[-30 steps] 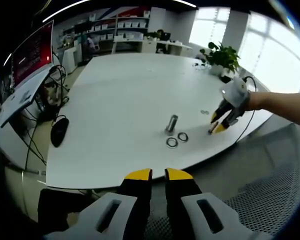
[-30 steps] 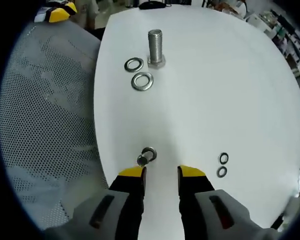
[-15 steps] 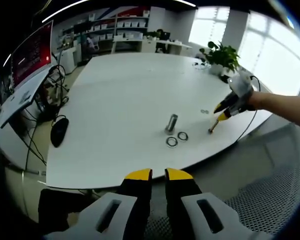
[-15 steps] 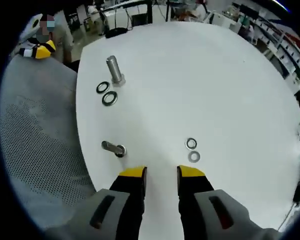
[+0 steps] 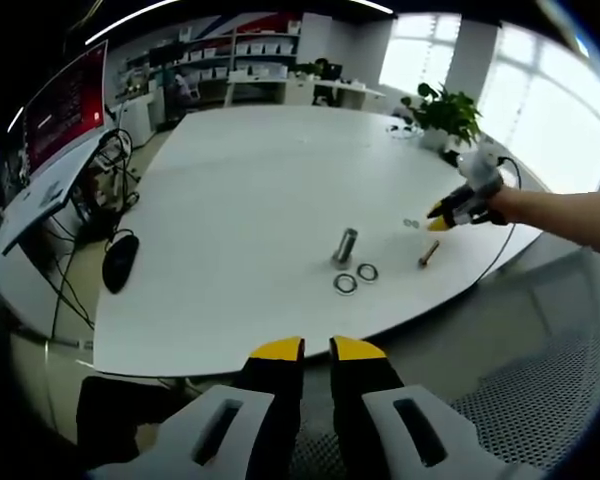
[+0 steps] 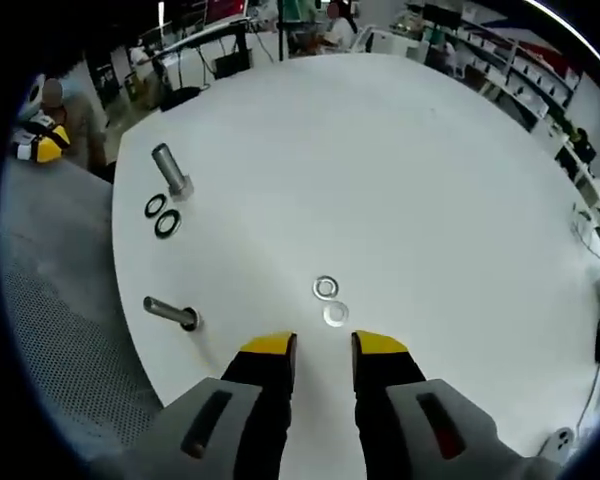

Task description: Place the washer onto the threaded stud by aligning its center hole with the stud, sliding it down to the base, and recovering from edge contact or off-axis alignment until the washer reaches the visible bottom stop.

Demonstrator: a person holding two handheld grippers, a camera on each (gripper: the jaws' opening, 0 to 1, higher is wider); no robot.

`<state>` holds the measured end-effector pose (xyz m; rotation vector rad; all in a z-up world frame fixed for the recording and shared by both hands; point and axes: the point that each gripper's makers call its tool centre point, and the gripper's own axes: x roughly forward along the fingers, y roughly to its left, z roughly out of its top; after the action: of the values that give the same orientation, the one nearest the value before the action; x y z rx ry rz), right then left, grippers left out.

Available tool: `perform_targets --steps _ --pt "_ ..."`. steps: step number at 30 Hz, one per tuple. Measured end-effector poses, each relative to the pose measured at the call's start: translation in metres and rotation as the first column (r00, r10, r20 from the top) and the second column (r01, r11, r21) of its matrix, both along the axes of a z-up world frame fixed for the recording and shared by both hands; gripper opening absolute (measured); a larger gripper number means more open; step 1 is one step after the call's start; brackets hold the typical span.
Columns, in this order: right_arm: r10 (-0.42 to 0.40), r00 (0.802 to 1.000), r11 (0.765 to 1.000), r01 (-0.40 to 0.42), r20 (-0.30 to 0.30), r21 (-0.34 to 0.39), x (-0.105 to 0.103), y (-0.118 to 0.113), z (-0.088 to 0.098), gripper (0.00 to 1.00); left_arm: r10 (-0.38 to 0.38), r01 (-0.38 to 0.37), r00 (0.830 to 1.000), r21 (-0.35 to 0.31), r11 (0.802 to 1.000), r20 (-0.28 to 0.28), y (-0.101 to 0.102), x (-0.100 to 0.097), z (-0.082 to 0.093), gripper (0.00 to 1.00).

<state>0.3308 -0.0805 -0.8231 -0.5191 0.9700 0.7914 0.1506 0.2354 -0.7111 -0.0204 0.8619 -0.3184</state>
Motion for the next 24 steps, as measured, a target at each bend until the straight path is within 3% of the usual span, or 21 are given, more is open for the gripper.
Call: perform_targets --steps 11,24 --pt "-0.035 0.998 0.999 0.035 -0.043 -0.005 0.009 0.004 -0.016 0.24 0.013 -0.013 1.000 -0.006 1.000 0.003 0.001 0.001 0.001 0.07" --pt "-0.052 0.998 0.998 0.053 -0.022 0.032 0.017 0.003 -0.017 0.18 0.017 -0.017 1.000 -0.005 1.000 0.000 0.001 0.001 0.000 0.06"
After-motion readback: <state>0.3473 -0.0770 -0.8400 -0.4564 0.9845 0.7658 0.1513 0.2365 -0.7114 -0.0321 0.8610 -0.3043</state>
